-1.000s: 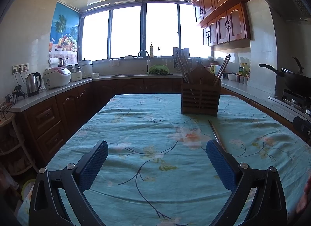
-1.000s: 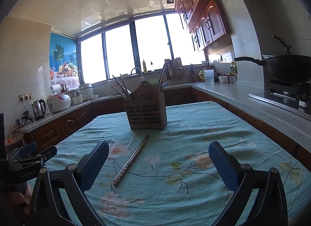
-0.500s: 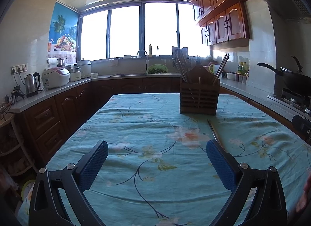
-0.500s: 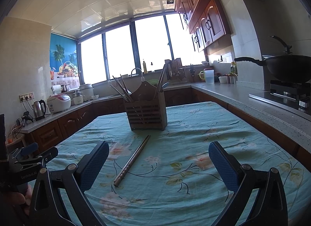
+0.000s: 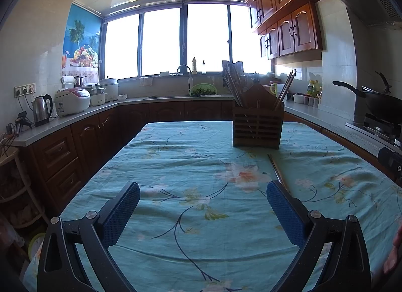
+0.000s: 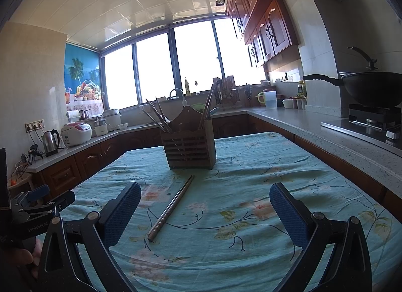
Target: Organize utensils
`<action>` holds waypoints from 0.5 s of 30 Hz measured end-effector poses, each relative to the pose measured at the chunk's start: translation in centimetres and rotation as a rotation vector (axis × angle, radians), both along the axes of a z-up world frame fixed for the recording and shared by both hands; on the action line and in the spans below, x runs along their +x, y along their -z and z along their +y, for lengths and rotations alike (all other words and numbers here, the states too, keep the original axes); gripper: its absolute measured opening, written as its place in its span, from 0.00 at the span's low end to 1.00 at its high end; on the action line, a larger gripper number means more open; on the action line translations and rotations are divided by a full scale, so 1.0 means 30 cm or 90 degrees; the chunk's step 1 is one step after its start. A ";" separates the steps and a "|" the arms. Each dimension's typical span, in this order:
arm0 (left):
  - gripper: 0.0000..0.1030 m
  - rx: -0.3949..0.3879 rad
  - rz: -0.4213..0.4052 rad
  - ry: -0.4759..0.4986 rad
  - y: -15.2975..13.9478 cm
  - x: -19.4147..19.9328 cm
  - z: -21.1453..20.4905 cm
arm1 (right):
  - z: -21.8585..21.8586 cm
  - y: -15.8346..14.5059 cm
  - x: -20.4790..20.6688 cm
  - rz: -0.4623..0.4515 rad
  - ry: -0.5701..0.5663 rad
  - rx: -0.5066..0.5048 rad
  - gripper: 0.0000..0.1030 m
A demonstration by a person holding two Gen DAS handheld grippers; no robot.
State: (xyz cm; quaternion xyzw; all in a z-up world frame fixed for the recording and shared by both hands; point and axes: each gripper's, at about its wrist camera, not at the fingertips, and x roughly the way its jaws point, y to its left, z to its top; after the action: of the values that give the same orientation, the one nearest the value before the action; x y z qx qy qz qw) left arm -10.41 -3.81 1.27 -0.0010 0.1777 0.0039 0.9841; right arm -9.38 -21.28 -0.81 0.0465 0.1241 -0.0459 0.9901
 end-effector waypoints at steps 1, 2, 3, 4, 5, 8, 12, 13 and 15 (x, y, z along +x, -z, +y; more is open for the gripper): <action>0.99 0.000 0.000 0.000 0.000 0.000 0.000 | 0.000 0.000 0.000 0.000 0.000 0.000 1.00; 0.99 0.000 0.000 0.001 0.001 -0.001 0.000 | 0.000 0.000 0.000 0.000 0.000 0.000 1.00; 0.99 0.000 0.000 0.001 0.001 -0.003 -0.001 | 0.000 -0.001 0.001 -0.001 0.000 0.000 1.00; 0.99 0.000 0.000 0.002 0.001 -0.004 -0.001 | 0.000 0.000 0.000 0.000 0.000 0.000 1.00; 0.99 0.001 0.000 0.001 0.001 -0.006 -0.002 | 0.000 0.001 0.000 0.000 0.000 0.000 1.00; 0.99 0.000 0.000 0.002 0.002 -0.006 -0.002 | 0.000 0.001 0.000 0.000 0.000 0.000 1.00; 0.99 0.000 0.000 0.003 0.002 -0.007 -0.003 | 0.000 0.001 0.000 0.000 0.000 0.000 1.00; 0.99 -0.001 0.000 0.003 0.002 -0.007 -0.003 | 0.000 0.001 -0.001 0.000 0.000 0.000 1.00; 0.99 0.000 0.000 0.003 0.001 -0.010 -0.005 | 0.000 0.001 -0.001 0.000 0.000 0.000 1.00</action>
State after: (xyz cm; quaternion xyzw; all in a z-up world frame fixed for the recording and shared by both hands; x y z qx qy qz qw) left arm -10.70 -3.96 1.22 -0.0005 0.1777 0.0013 0.9841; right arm -9.40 -21.27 -0.86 0.0469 0.1240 -0.0458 0.9901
